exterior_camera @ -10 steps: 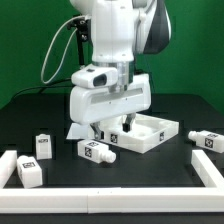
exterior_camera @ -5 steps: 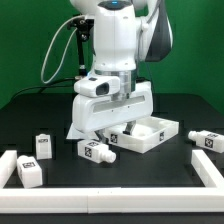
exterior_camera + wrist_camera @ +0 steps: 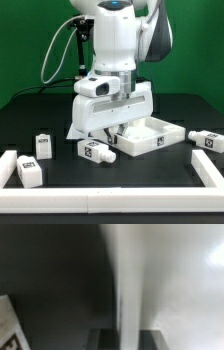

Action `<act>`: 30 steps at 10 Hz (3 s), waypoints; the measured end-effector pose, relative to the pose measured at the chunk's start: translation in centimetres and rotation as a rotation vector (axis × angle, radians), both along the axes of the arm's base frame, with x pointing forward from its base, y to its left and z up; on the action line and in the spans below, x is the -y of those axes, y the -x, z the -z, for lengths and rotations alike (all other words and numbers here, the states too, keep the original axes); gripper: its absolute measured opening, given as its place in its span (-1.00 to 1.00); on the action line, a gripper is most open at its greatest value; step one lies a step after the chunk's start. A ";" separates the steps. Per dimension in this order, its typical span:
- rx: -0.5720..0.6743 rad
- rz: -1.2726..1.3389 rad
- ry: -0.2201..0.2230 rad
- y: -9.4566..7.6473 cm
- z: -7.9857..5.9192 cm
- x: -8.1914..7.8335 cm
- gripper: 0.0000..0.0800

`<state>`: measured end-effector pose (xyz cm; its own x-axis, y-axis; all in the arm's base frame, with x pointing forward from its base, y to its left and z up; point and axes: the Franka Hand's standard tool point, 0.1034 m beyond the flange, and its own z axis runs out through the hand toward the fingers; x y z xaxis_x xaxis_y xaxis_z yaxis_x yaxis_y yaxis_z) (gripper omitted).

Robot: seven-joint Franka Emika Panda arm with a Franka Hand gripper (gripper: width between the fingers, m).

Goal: Assemble one leg

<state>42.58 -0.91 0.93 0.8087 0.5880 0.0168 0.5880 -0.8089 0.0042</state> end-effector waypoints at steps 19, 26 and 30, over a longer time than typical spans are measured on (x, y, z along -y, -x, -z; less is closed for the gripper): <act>-0.173 0.647 0.069 -14.1 -3.9 1.6 -0.86; -0.188 0.757 0.095 -17.0 -0.9 1.2 -0.84; -0.135 0.714 0.175 -17.1 -1.0 1.2 -0.83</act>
Offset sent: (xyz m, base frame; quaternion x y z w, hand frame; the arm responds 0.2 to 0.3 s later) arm 0.0408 -0.0178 0.0703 -0.0103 -0.0978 0.1900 0.9768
